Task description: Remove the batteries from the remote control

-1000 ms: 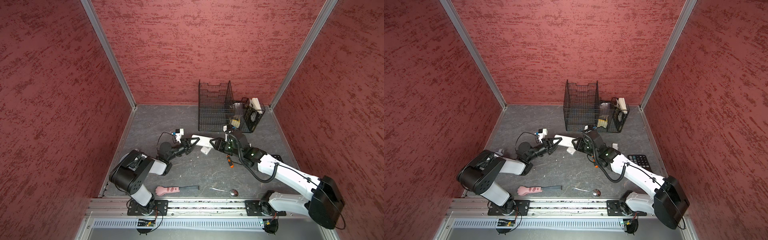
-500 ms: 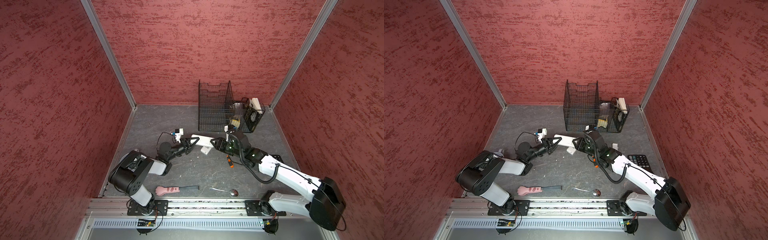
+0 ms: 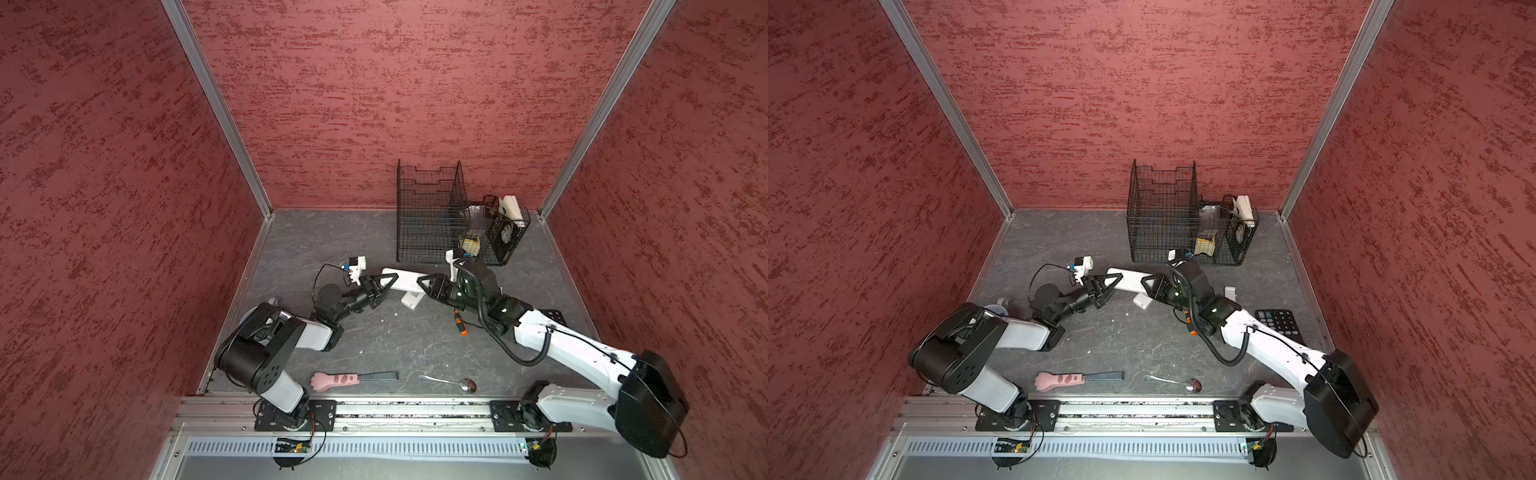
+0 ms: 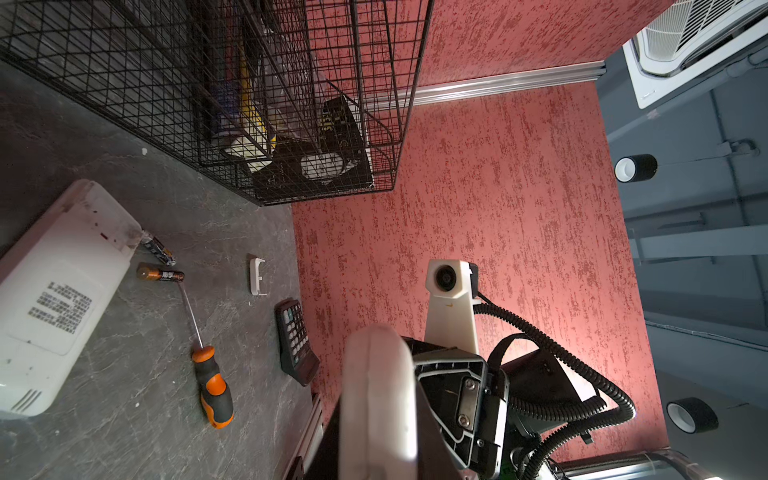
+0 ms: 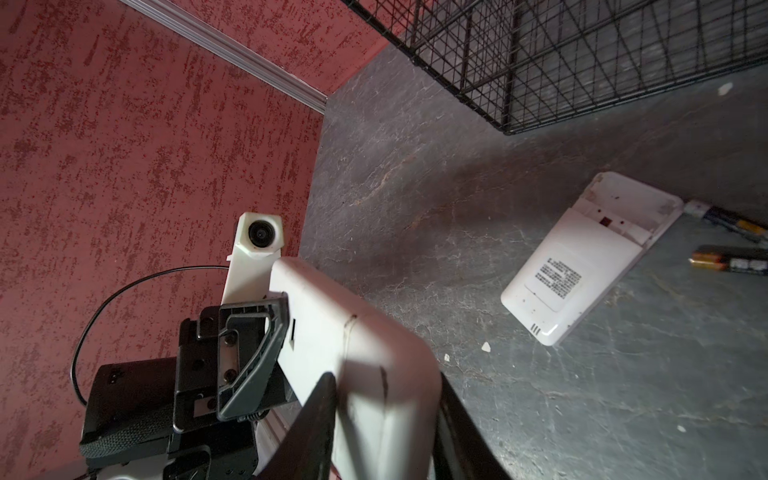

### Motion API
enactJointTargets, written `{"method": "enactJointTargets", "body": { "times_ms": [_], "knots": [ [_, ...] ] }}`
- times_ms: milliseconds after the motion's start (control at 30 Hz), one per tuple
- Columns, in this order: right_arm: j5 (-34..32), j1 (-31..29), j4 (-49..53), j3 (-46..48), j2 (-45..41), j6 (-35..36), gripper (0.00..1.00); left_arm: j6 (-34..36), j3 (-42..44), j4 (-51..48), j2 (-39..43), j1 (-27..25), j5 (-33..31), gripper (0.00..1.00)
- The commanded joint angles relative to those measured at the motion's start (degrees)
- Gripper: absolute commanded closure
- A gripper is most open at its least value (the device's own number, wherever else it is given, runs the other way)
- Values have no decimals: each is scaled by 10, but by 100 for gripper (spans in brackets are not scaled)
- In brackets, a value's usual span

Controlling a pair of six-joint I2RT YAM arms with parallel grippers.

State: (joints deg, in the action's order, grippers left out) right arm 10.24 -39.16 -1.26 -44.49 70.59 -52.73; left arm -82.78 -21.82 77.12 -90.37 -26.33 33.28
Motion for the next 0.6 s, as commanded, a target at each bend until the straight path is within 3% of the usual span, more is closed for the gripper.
{"method": "enactJointTargets", "body": {
  "times_ms": [0, 133, 567],
  "knots": [
    [8, 3, -2, 10, 8, -8, 64, -6, 1, 38, 23, -1, -1, 100],
    [8, 3, -2, 14, 4, -9, 69, -7, 3, 39, 25, 0, -1, 100],
    [4, 13, 11, 28, -19, 0, 71, -21, 6, 38, 35, 3, 2, 100]
  ]
}}
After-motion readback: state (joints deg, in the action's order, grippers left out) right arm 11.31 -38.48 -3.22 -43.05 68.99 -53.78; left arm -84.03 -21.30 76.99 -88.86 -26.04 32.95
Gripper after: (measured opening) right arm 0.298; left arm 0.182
